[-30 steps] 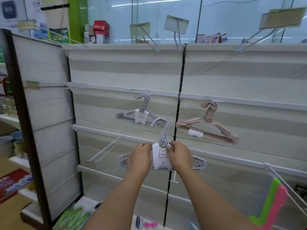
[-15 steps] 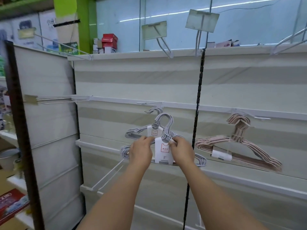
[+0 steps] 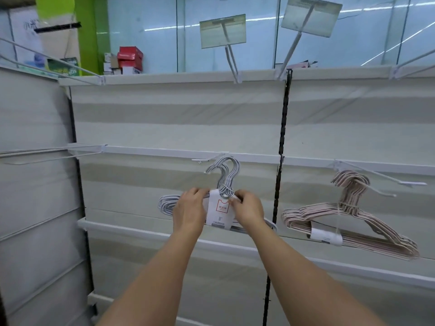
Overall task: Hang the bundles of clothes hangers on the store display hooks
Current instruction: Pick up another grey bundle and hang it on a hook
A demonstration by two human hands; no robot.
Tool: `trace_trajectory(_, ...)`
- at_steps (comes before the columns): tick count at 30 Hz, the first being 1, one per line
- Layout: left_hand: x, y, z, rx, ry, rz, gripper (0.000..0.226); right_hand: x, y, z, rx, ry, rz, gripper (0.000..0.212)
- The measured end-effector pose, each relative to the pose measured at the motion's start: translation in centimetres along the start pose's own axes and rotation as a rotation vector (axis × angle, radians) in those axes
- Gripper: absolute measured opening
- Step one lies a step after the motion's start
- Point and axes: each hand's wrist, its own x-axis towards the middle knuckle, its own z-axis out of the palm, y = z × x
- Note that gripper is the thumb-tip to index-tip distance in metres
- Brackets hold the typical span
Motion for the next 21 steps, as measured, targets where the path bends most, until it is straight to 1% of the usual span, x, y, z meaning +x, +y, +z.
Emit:
trace_trajectory(5, 1.3, -2.4, 0.6, 0.028, -0.013, 0.024, 0.043, 0.8, -0.1, 2.6, 0.083, -0.007, 0.017, 0.017)
trace_trajectory(7, 1.5, -3.3, 1.0, 0.029, -0.034, 0.034, 0.044, 1.0, -0.1, 3.4, 0.080, -0.007, 0.018, 0.018)
trace_trajectory(12, 1.8, -5.2, 2.7, -0.001, -0.070, 0.009, 0.048, 1.8, -0.2, 4.3, -0.004, -0.008, 0.014, 0.026)
trace_trajectory(15, 2.3, -5.1, 3.4, -0.064, -0.117, 0.005, 0.042, 2.4, -0.1, 4.5, -0.077, -0.006, 0.035, 0.025)
trace_trajectory(17, 2.8, -4.9, 4.0, -0.109, -0.152, 0.002, 0.035, 2.9, 0.2, 4.7, -0.134, -0.005, 0.050, 0.023)
trace_trajectory(20, 3.5, -4.7, 5.2, -0.113, -0.200, 0.007, 0.036, 3.5, 0.5, 5.1, -0.148, 0.026, 0.115, 0.011)
trace_trajectory(21, 3.8, -4.7, 5.6, -0.108, -0.213, 0.005, 0.036, 3.7, 0.6, 5.2, -0.152, 0.042, 0.128, 0.011)
